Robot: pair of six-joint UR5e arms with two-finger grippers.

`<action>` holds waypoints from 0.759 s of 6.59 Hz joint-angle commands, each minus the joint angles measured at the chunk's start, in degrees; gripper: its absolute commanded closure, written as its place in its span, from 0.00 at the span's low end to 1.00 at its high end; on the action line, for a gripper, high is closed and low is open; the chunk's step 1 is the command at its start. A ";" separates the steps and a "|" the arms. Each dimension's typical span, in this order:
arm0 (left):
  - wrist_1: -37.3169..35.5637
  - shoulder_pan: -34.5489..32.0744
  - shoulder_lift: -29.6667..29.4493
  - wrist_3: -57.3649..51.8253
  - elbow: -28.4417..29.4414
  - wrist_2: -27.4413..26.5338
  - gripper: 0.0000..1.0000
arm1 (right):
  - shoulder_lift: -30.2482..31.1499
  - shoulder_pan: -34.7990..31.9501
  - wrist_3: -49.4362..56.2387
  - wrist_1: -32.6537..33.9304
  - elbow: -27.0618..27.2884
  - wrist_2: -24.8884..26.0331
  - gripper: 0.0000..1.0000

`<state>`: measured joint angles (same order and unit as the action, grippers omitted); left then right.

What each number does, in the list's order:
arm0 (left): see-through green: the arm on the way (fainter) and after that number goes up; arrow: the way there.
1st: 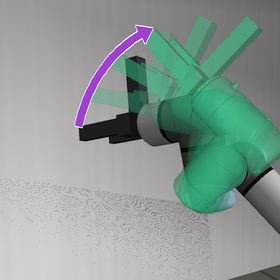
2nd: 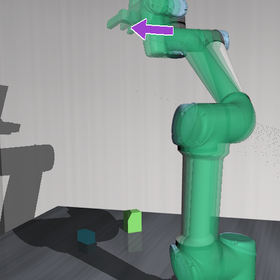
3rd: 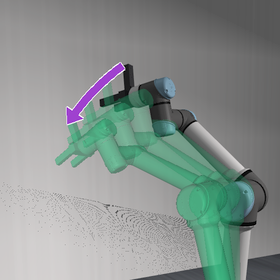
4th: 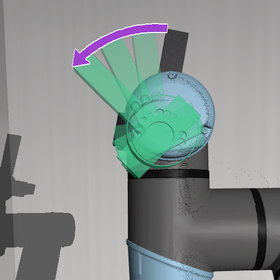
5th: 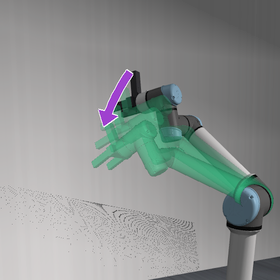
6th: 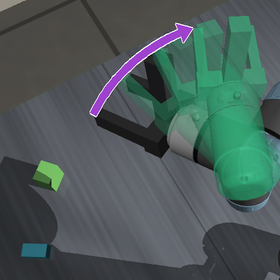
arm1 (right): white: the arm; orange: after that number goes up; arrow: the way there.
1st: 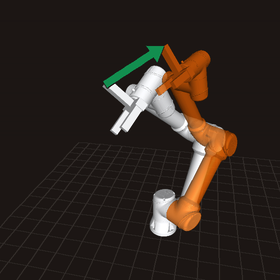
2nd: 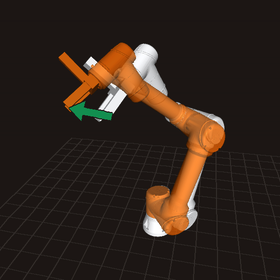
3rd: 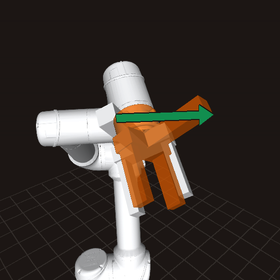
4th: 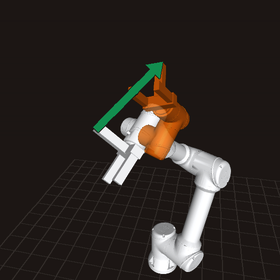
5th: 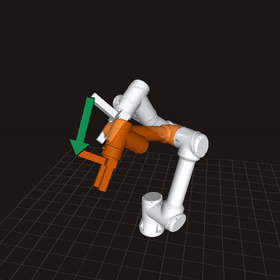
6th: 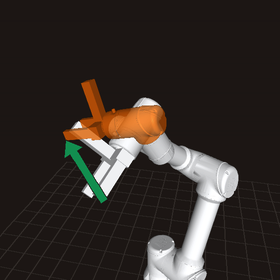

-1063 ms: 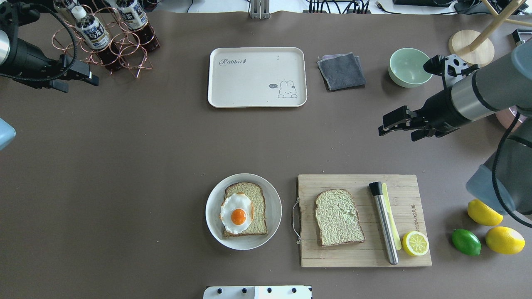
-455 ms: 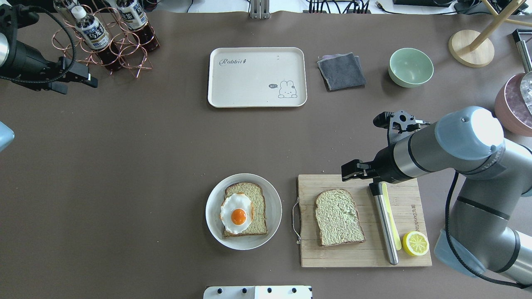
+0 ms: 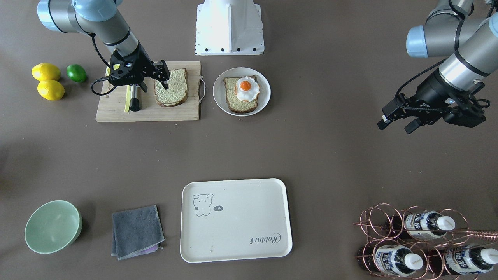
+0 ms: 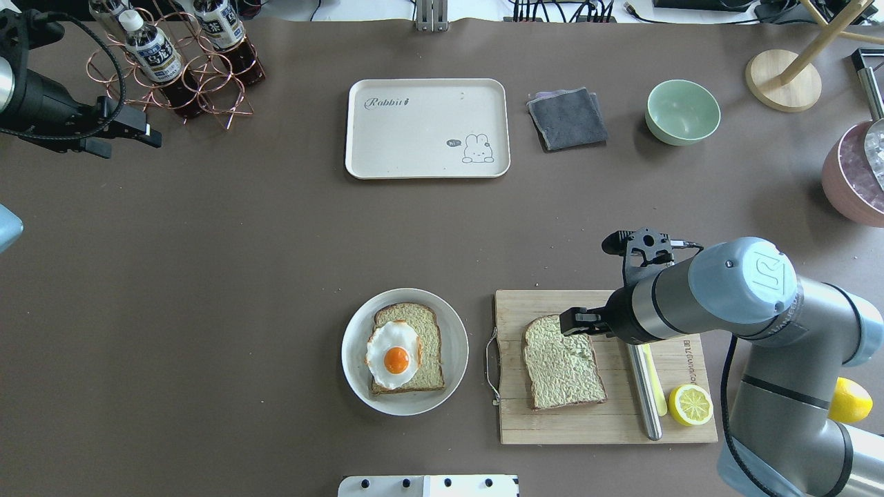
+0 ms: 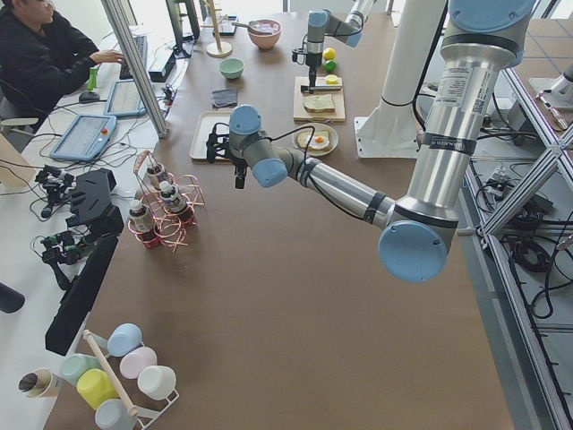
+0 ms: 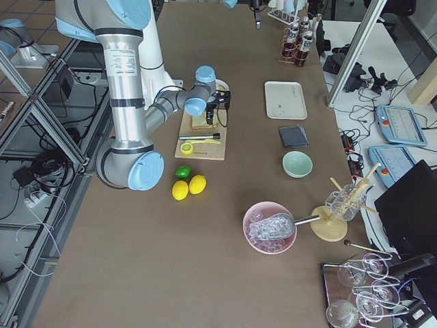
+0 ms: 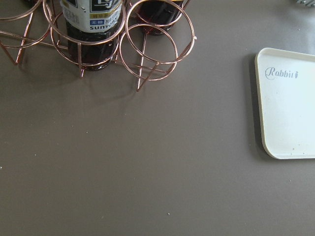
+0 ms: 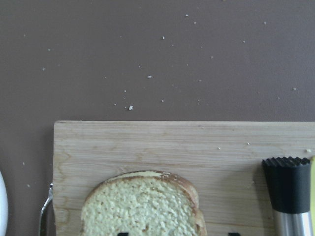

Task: Make sandwich and place on tray
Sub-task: 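Lower the right gripper and grasp the bread slice edge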

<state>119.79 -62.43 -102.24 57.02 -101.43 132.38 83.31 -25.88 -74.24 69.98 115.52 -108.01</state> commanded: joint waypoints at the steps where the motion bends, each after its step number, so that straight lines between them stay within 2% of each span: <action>1: 0.00 0.03 -0.15 -0.07 -0.09 0.07 0.03 | 1.24 3.19 -1.85 -0.02 -0.20 3.84 0.30; 3: 0.00 0.03 -0.42 -0.16 -0.09 0.07 0.03 | 1.16 4.43 -2.48 -0.11 -0.29 4.30 0.45; 4: 0.00 0.03 -0.50 -0.16 -0.09 0.07 0.03 | 1.24 4.78 -2.49 -0.02 -0.47 4.82 0.56; 5: 0.00 0.03 -0.51 -0.24 -0.09 0.07 0.03 | 1.25 5.22 -2.49 -0.02 -0.56 5.26 0.60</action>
<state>119.79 -62.40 -102.70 56.84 -101.51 132.45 84.52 -21.16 -76.67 69.93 115.08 -103.24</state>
